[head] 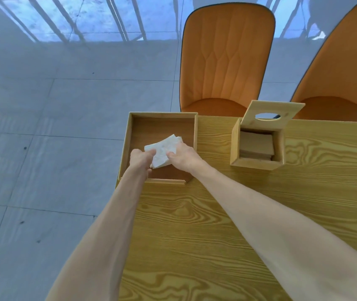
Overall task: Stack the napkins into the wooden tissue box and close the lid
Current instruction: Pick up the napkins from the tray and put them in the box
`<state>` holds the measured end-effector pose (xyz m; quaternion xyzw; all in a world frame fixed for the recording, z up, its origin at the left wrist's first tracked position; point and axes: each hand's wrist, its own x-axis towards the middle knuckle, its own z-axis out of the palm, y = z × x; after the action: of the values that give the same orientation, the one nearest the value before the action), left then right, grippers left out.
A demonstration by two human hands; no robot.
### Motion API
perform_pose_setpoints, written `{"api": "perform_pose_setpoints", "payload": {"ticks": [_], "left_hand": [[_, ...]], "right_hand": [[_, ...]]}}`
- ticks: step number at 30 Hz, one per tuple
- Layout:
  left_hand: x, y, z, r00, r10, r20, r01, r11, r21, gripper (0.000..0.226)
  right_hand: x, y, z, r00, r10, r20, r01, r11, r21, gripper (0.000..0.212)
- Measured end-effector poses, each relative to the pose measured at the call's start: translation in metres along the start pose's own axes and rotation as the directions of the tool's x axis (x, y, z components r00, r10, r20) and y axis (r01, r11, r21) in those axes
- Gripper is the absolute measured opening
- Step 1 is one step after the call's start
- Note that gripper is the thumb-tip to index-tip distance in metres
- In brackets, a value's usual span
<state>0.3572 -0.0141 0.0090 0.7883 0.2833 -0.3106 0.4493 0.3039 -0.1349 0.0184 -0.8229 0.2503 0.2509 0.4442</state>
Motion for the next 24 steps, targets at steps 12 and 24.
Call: {"api": "perform_pose_setpoints", "payload": {"ticks": [12, 24], "left_hand": [[-0.011, -0.015, -0.006, 0.956, 0.227, 0.184, -0.246, 0.966, 0.085, 0.035], [-0.011, -0.051, -0.025, 0.820, 0.507, 0.266, -0.525, 0.851, -0.004, 0.049]], "right_hand": [[-0.002, 0.009, -0.005, 0.985, -0.068, -0.159, 0.068, 0.998, -0.005, 0.070], [-0.006, 0.032, -0.003, 0.890, -0.415, -0.186, 0.292, 0.834, -0.468, 0.039]]}}
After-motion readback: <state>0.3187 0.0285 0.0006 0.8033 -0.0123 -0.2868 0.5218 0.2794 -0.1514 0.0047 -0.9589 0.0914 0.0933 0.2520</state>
